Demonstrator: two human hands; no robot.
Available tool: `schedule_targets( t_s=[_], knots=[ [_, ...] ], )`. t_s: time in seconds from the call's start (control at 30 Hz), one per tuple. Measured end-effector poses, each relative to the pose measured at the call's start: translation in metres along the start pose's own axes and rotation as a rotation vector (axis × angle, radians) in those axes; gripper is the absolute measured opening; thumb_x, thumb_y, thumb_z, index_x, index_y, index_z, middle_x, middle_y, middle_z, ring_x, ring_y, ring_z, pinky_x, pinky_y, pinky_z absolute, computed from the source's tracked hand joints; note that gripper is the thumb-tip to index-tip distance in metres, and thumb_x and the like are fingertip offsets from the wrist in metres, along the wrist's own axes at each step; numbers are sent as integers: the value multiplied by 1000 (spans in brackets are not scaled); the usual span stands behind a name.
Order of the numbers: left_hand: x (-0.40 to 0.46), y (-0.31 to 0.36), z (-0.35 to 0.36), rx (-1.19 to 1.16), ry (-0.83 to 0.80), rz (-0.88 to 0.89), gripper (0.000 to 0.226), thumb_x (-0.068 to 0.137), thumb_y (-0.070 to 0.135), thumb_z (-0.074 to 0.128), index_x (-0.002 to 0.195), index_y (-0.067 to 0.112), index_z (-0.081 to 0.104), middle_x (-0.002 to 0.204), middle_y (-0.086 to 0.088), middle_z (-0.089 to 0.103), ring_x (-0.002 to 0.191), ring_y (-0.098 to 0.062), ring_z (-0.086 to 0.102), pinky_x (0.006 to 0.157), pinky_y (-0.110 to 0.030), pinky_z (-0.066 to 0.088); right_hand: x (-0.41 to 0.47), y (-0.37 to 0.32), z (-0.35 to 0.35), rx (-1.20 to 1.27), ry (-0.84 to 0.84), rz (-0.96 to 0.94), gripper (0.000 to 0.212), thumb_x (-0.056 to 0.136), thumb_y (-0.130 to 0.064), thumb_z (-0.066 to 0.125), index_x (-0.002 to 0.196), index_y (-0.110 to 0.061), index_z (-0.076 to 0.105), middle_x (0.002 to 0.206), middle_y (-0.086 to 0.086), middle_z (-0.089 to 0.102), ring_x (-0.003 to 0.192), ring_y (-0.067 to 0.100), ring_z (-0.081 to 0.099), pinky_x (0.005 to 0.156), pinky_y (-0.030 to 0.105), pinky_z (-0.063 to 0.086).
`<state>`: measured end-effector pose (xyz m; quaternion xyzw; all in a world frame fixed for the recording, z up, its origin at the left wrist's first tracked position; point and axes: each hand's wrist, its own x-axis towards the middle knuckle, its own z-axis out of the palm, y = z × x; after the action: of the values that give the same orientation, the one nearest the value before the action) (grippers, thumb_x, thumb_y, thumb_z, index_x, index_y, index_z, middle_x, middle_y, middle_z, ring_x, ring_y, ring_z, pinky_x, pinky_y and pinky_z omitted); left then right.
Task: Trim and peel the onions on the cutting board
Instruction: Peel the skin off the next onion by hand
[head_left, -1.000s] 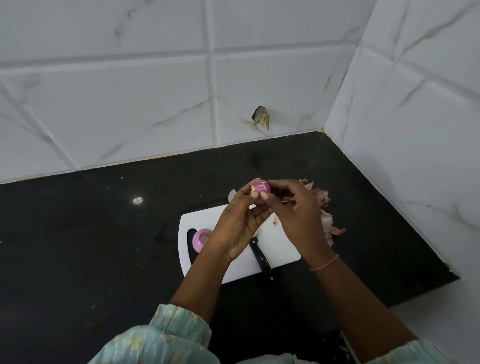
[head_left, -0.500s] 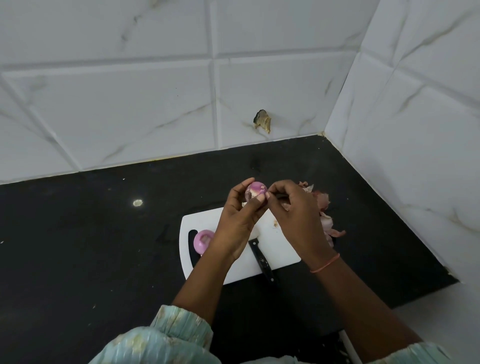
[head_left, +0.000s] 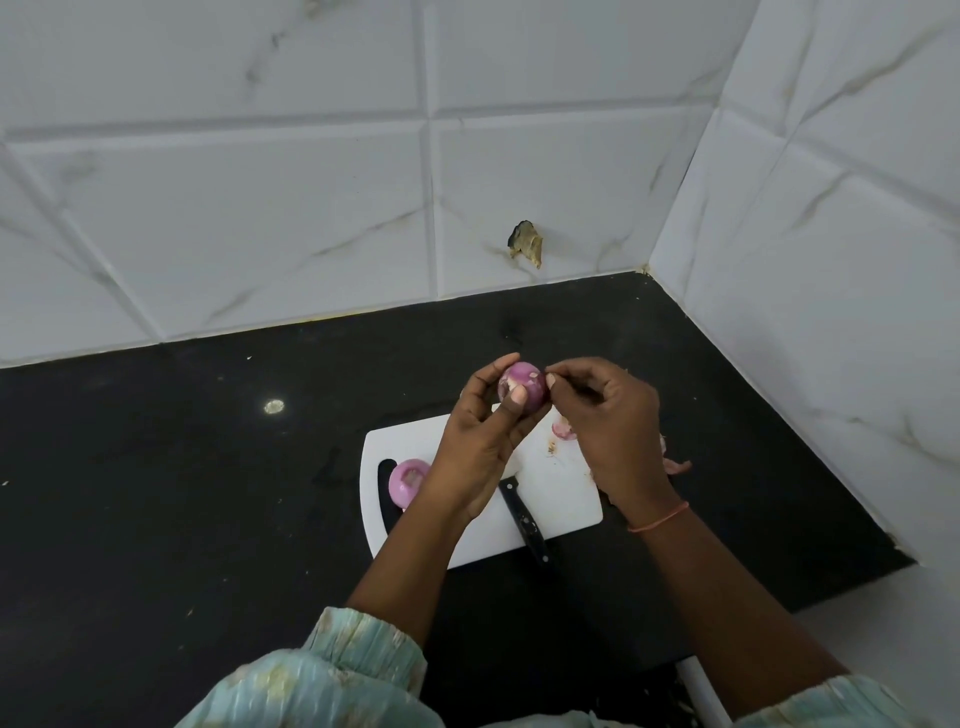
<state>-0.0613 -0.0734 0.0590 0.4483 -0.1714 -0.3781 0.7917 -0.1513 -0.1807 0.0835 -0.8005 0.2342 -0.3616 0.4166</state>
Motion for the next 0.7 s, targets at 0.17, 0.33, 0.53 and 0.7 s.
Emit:
schedule_targets(
  t_s=[0.17,0.33,0.53,0.7],
  knots=[
    [2,-1,-3,3,23,37,47,82,18,66,127,15,54,122,-8,65,111,-21,67,92,-29,55,-2,1,2,95,-91,50,13,86,-22,72,99,-22,71,91,-12,71,88,1,67,74,11,51],
    [1,-1,-5,43,47,69,50,80,17,68,128,14,54,119,-4,64,110,-22,67,92,-30,55,-1,4,3,76,-80,56,6,89,-21,68,95,-21,71,88,-12,71,84,4,67,73,13,52],
    [3,3,-4,73,57,93,51,79,19,69,128,15,54,122,-5,61,110,-20,67,88,-28,55,-1,1,5,-10,-34,-55,13,88,-16,69,101,-13,70,92,-6,70,88,8,68,80,16,54],
    [-1,4,0,6,24,67,46,81,17,66,126,16,56,119,-3,64,108,-20,68,88,-26,55,3,-2,5,-37,18,-55,11,86,-13,71,97,-10,71,86,-7,67,82,3,66,74,8,50]
  ],
)
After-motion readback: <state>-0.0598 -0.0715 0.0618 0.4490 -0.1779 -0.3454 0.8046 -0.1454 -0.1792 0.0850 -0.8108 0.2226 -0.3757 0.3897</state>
